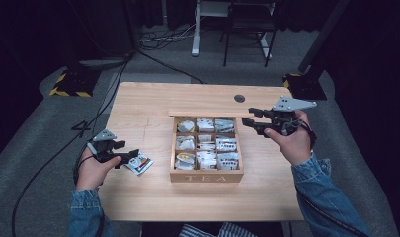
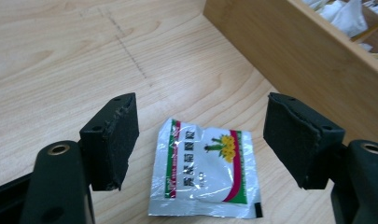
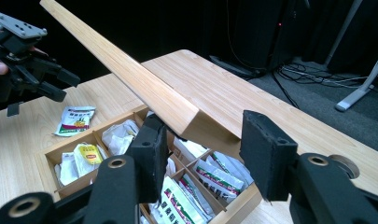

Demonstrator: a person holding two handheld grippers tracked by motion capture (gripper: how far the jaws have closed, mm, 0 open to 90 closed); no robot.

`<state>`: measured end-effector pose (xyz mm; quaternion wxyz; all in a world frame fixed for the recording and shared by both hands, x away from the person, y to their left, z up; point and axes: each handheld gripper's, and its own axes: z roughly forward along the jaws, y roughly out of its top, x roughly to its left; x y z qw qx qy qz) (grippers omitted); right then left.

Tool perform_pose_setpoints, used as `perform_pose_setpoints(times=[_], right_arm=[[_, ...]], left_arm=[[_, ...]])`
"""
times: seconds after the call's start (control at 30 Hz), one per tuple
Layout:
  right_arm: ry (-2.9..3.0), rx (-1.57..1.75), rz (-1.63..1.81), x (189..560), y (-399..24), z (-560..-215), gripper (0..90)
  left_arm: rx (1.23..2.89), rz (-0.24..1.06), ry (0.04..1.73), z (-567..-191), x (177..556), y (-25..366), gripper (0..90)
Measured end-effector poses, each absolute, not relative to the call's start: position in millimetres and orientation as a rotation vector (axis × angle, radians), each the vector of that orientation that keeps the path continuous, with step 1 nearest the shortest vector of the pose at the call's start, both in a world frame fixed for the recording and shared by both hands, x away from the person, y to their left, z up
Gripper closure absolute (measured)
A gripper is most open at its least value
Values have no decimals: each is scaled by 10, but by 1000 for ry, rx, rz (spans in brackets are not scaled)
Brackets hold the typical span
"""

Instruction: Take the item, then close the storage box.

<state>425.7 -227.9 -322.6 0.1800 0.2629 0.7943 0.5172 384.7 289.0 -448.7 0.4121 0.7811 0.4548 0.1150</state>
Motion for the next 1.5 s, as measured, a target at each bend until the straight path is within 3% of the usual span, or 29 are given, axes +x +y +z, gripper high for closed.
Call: perform_pose_setpoints(times=[0.37,1.5], right_arm=[[2243,741,1454,4222,-2277,-3237,524],[2334,742,1370,3827,-2311,-3638,514]], left_arm=[[1947,313,1098,-4358,3763,2852,274],[1959,277,1118,-4463,3815,2842,280]])
